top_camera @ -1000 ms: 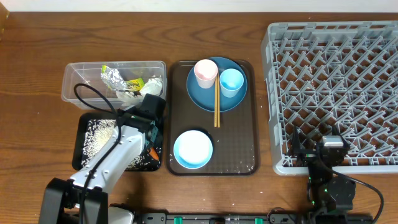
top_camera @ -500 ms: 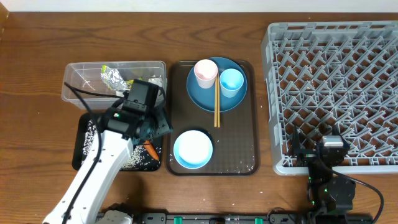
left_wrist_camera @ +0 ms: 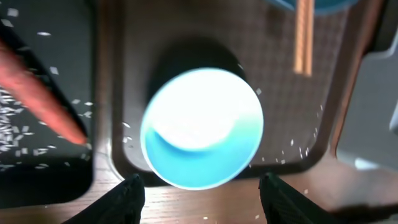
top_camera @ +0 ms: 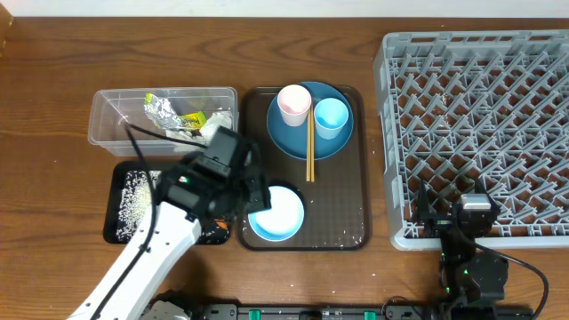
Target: Sort waste into correct bins and load items into the dishwasher rack
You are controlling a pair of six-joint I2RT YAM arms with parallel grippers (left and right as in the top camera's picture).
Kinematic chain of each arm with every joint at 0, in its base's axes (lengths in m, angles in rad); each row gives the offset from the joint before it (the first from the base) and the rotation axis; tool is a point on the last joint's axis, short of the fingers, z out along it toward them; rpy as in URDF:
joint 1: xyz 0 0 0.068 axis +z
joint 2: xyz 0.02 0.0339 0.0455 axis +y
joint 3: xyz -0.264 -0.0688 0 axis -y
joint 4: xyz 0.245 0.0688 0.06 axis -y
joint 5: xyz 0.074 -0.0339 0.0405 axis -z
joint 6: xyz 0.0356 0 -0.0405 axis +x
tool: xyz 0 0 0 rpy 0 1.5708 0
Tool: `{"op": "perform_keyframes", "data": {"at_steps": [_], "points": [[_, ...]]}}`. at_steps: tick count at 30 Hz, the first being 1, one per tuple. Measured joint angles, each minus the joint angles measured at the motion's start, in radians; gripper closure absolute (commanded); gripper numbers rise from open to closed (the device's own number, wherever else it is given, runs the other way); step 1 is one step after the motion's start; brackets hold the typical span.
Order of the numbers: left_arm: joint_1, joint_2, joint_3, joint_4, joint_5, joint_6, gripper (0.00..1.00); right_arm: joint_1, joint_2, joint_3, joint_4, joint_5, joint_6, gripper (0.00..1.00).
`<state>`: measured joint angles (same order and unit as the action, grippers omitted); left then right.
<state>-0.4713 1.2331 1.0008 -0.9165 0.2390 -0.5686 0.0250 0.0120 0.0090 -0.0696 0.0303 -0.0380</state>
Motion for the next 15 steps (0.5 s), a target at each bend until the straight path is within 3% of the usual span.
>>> {"op": "perform_keyframes", "data": {"at_steps": [7,15], "points": [[-0.082,0.000,0.000,0.076,0.003,0.001,0.37,0.000,0.000,0.000,0.000,0.000,0.000,0.01],[-0.089,0.000,0.000,0.241,0.010,-0.019,0.37,0.000,0.000,0.000,0.000,0.000,0.000,0.01]]}}
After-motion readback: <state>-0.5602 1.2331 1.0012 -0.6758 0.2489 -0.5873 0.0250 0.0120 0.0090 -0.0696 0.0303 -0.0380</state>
